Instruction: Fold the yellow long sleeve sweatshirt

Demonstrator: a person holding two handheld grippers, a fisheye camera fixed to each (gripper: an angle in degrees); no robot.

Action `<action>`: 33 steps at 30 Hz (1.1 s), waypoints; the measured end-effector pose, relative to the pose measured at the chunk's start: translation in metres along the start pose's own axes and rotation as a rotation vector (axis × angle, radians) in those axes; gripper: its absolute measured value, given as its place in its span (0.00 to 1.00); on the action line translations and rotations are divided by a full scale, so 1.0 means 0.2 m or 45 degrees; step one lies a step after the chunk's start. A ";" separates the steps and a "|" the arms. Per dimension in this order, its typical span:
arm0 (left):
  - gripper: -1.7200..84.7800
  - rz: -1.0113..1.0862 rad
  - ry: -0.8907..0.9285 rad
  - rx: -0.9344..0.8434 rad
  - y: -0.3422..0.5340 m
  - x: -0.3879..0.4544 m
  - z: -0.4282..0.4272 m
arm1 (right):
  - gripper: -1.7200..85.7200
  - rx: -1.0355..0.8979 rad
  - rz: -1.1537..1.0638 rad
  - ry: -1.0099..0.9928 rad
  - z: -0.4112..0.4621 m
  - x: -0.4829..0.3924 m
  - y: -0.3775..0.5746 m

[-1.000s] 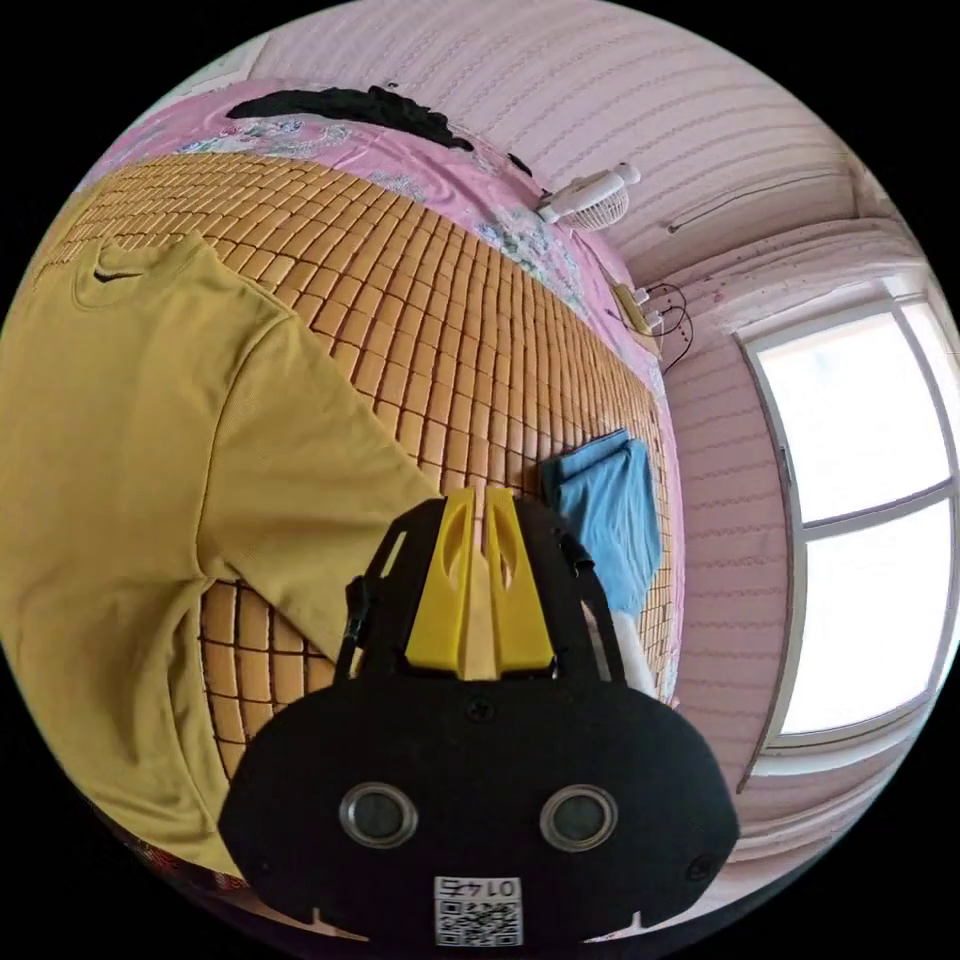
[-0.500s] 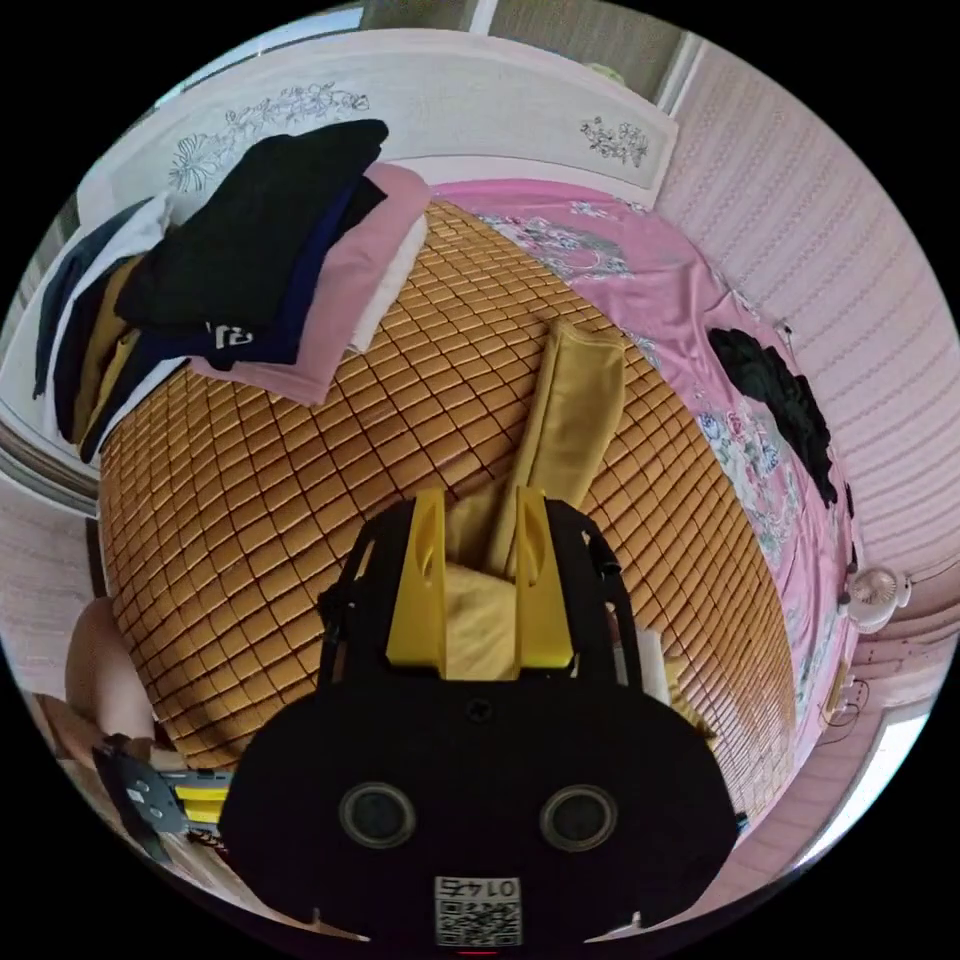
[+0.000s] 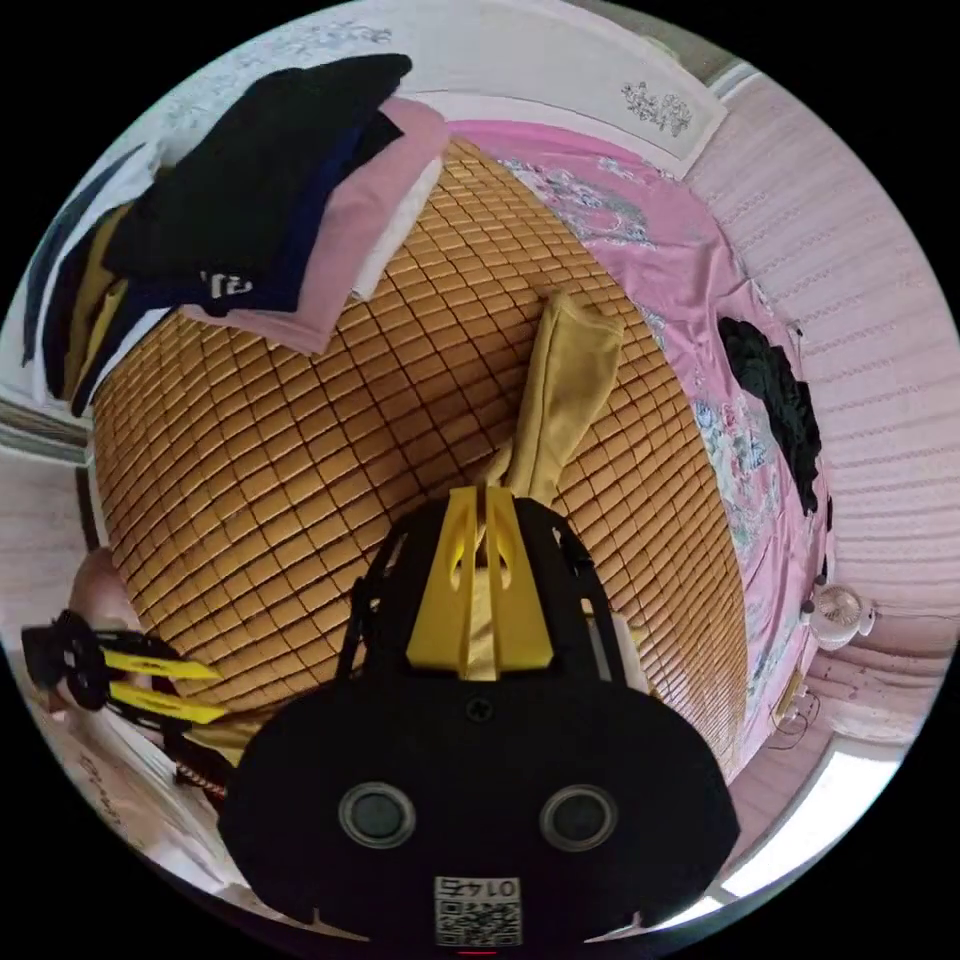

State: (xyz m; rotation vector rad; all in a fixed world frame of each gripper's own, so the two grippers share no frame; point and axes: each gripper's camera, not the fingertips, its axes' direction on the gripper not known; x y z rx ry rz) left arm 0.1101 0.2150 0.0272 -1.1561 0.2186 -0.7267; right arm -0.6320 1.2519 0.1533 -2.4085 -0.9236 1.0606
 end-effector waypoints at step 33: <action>0.02 0.114 -0.122 -0.198 0.21 -0.20 -0.19 | 0.01 0.297 -0.150 0.077 -0.18 -0.02 0.64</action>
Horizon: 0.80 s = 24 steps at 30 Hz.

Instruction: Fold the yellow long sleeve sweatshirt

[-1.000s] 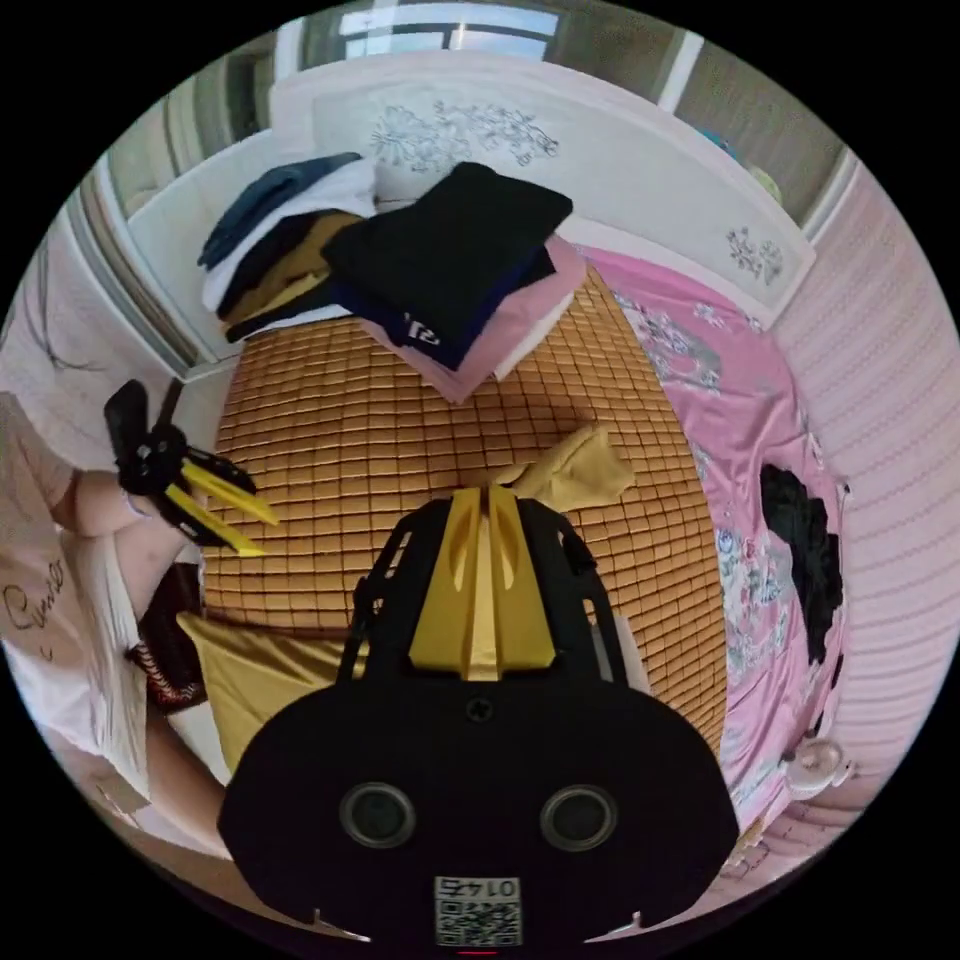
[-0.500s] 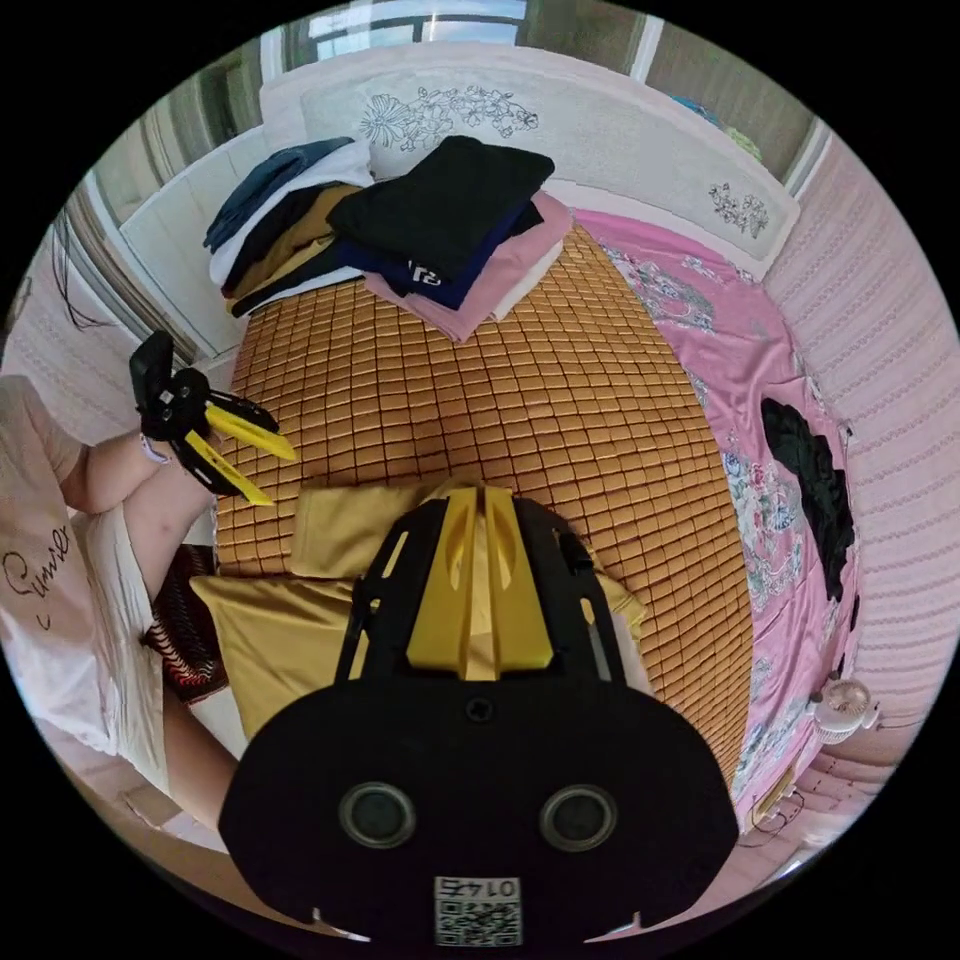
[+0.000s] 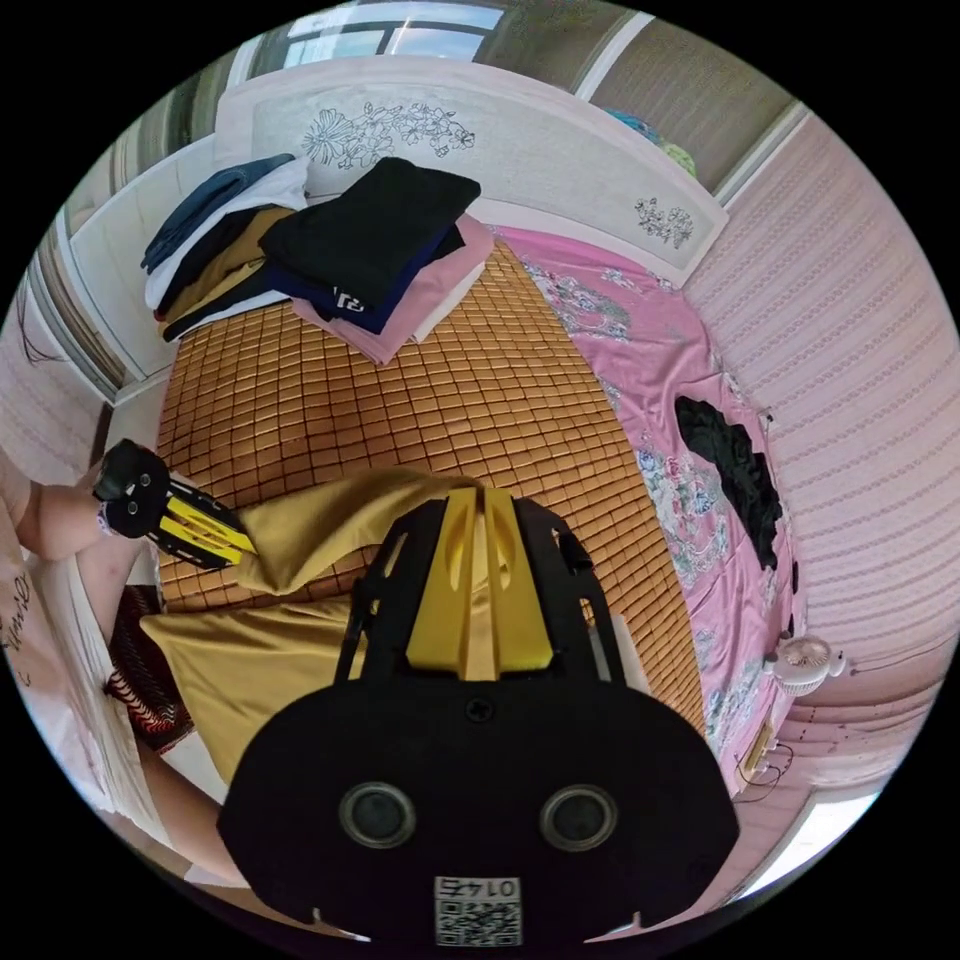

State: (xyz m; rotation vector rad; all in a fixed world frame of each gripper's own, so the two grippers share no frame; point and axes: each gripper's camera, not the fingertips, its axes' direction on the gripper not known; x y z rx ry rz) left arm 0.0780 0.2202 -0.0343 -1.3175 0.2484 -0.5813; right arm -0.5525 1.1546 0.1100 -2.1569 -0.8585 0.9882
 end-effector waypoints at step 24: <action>0.13 -1.190 -0.138 0.811 1.23 -1.09 -0.87 | 0.11 -0.279 0.180 -0.059 0.59 -0.47 -0.14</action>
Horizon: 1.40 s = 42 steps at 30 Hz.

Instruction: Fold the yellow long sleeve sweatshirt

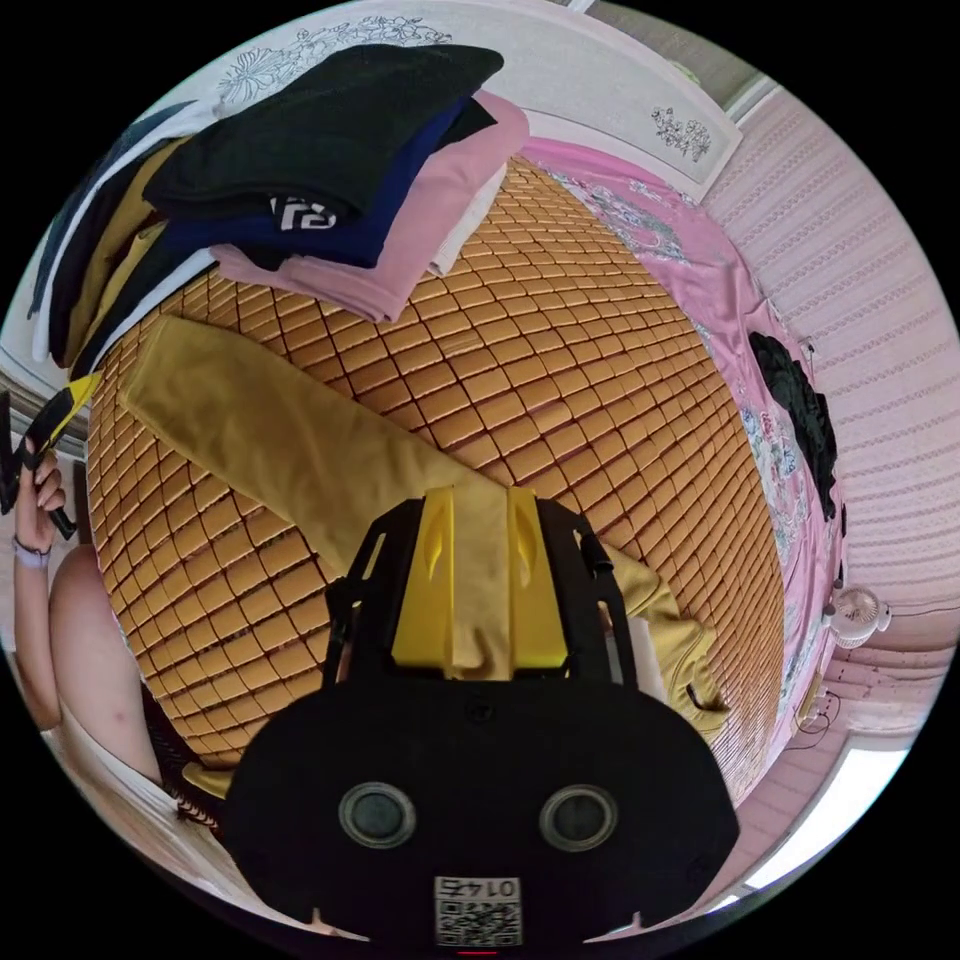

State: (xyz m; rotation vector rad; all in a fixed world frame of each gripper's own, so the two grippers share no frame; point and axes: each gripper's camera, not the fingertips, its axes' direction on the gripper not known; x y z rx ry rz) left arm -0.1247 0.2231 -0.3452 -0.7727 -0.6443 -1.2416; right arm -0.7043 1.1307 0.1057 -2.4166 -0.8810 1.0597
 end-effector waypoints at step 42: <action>0.11 0.936 0.315 -0.659 0.79 1.86 0.68 | 0.14 -0.260 1.216 -0.203 -0.93 0.43 3.39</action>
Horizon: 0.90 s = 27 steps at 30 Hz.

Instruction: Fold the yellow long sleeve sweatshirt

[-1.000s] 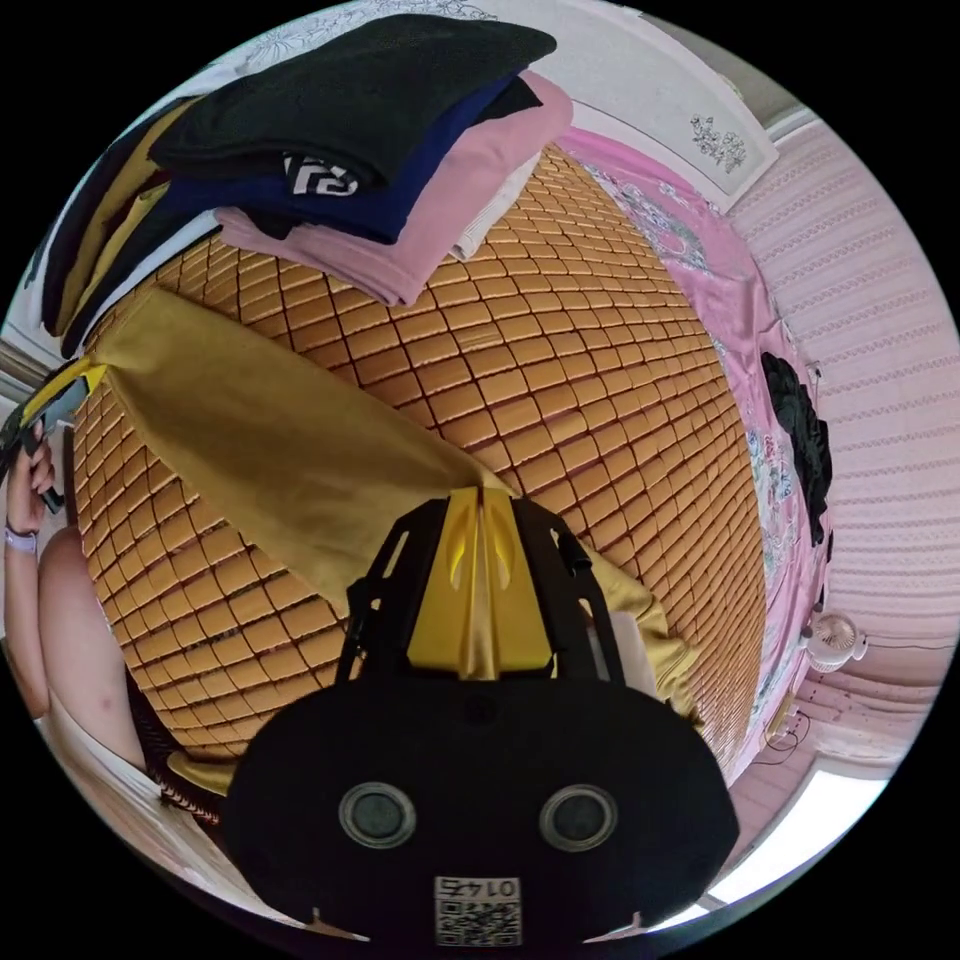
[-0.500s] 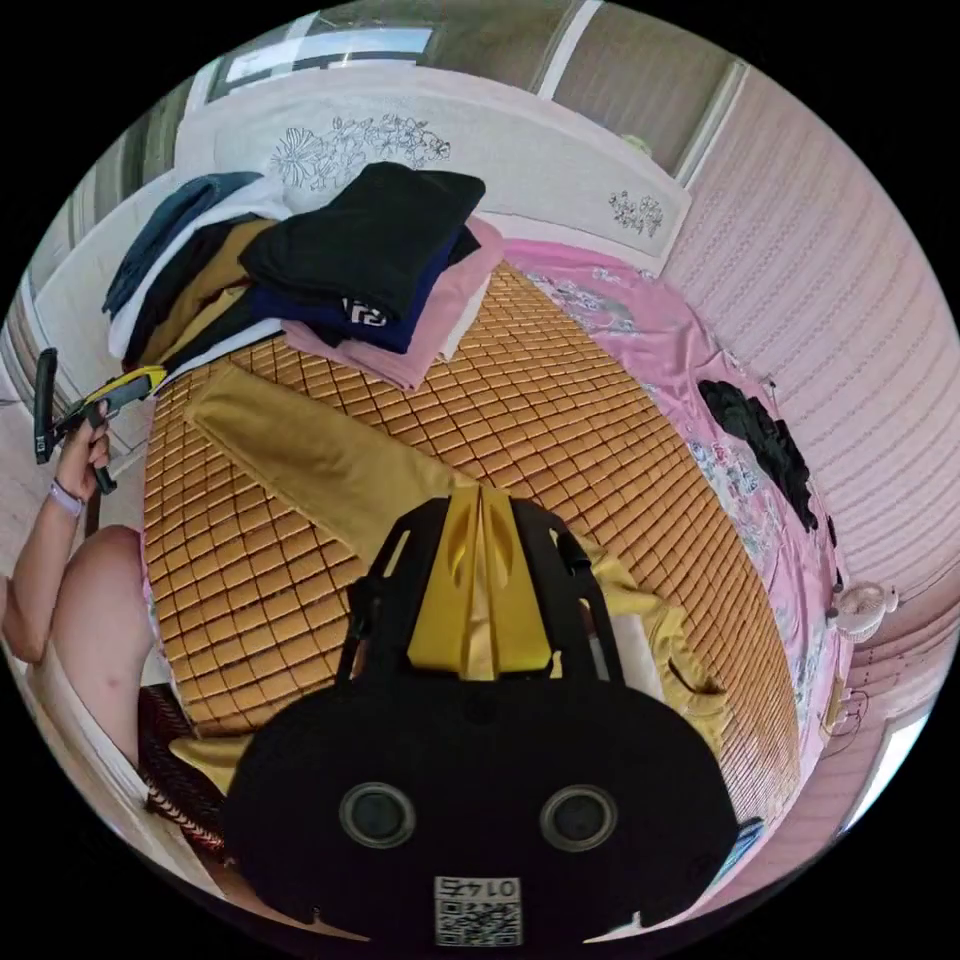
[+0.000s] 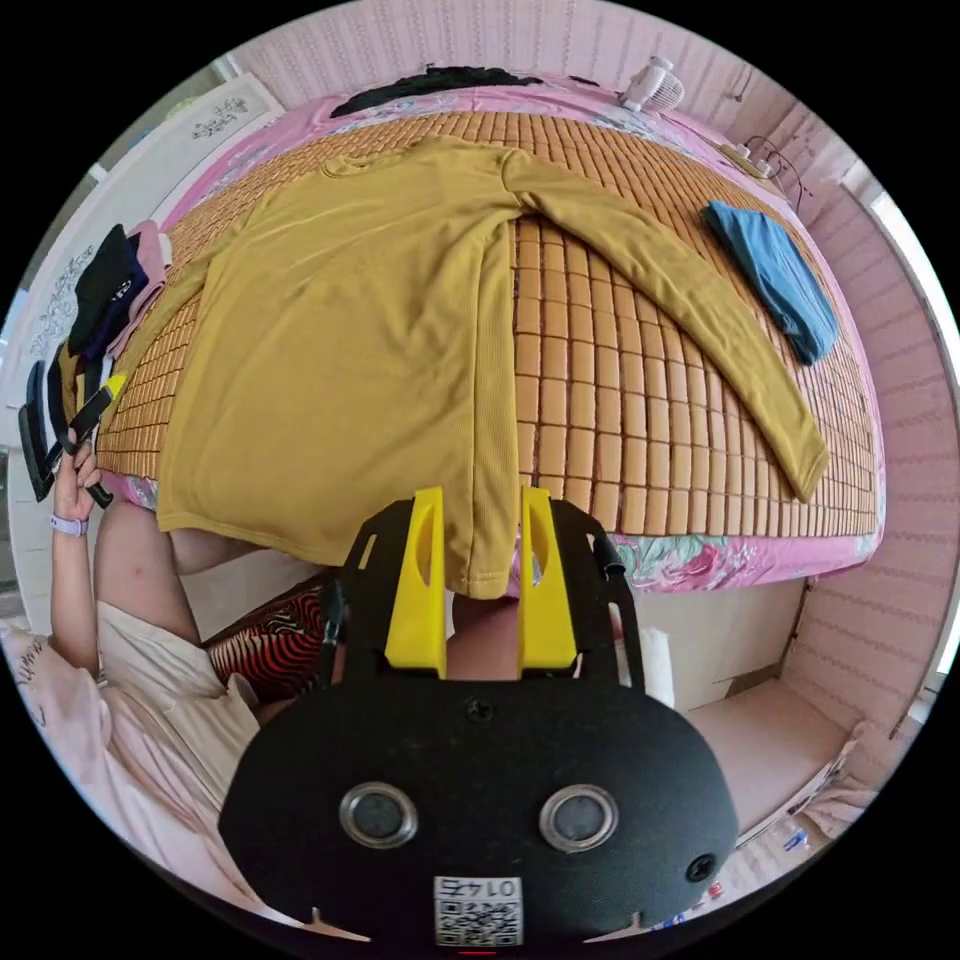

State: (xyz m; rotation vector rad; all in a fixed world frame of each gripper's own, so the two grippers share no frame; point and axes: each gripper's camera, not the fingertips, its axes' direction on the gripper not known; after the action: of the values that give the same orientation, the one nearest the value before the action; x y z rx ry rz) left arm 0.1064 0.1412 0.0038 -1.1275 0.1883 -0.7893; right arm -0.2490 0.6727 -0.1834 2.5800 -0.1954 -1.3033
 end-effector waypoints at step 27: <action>0.10 0.171 -0.182 -0.643 0.04 0.58 0.54 | 0.09 -0.223 -0.212 -0.062 0.07 0.07 0.19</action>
State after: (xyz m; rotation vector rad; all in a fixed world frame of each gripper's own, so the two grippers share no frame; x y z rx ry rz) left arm 0.2486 0.1463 0.0738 -1.6236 0.3521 -0.5499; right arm -0.2532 0.6315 -0.1923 2.4614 0.1236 -1.3730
